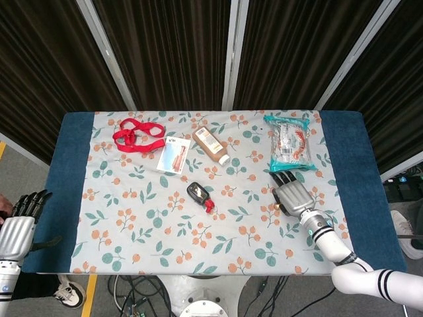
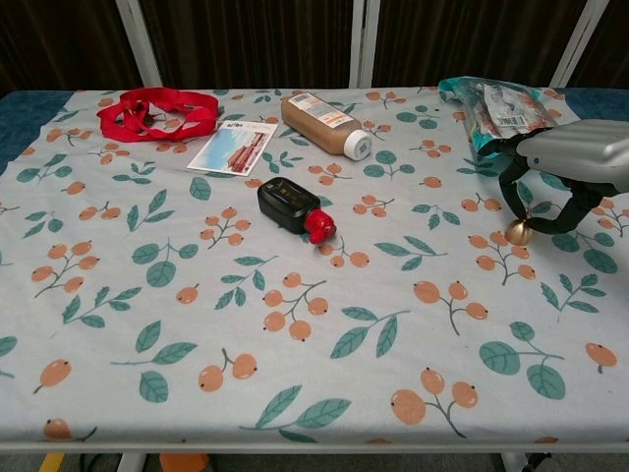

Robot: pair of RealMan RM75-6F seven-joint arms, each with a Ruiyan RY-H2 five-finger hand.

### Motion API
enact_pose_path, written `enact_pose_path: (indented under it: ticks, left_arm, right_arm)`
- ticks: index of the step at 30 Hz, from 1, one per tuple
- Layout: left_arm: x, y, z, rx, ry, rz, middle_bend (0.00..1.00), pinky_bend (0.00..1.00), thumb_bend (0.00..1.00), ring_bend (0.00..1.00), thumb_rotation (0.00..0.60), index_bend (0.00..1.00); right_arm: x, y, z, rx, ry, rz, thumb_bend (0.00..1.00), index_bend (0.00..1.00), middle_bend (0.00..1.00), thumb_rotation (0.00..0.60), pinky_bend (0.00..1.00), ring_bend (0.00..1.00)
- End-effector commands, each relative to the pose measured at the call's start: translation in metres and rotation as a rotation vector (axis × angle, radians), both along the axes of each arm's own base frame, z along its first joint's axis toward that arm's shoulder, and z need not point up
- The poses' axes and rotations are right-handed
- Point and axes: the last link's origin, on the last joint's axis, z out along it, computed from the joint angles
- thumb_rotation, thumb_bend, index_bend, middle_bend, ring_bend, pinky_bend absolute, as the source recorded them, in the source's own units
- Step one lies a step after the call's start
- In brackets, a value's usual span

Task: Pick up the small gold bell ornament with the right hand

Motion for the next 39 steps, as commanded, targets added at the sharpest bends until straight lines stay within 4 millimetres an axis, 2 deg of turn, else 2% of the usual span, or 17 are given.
enact_pose_path:
  ticks: [1, 29, 35, 39]
  left_arm:
    - [0.0, 0.0, 0.0, 0.0, 0.0, 0.0, 0.03, 0.04, 0.0, 0.0, 0.6, 0.09]
    - [-0.002, -0.002, -0.001, -0.007, -0.005, 0.007, 0.03, 0.04, 0.0, 0.0, 0.6, 0.09]
    - [-0.002, -0.003, -0.002, -0.016, -0.007, 0.012, 0.03, 0.04, 0.0, 0.0, 0.6, 0.09]
    - [-0.001, -0.002, -0.002, -0.017, -0.006, 0.007, 0.03, 0.04, 0.0, 0.0, 0.6, 0.09]
  right_arm:
    - [0.0, 0.0, 0.0, 0.002, 0.001, -0.003, 0.28, 0.56, 0.03, 0.6, 0.0, 0.0]
    - [0.003, -0.001, 0.005, -0.017, -0.041, 0.006, 0.31, 0.64, 0.08, 0.6, 0.0, 0.0]
    - [0.011, -0.002, 0.015, -0.044, -0.081, 0.03, 0.32, 0.66, 0.09, 0.6, 0.0, 0.0]
    - [0.022, -0.004, 0.032, -0.103, -0.133, 0.064, 0.32, 0.67, 0.1, 0.6, 0.0, 0.0]
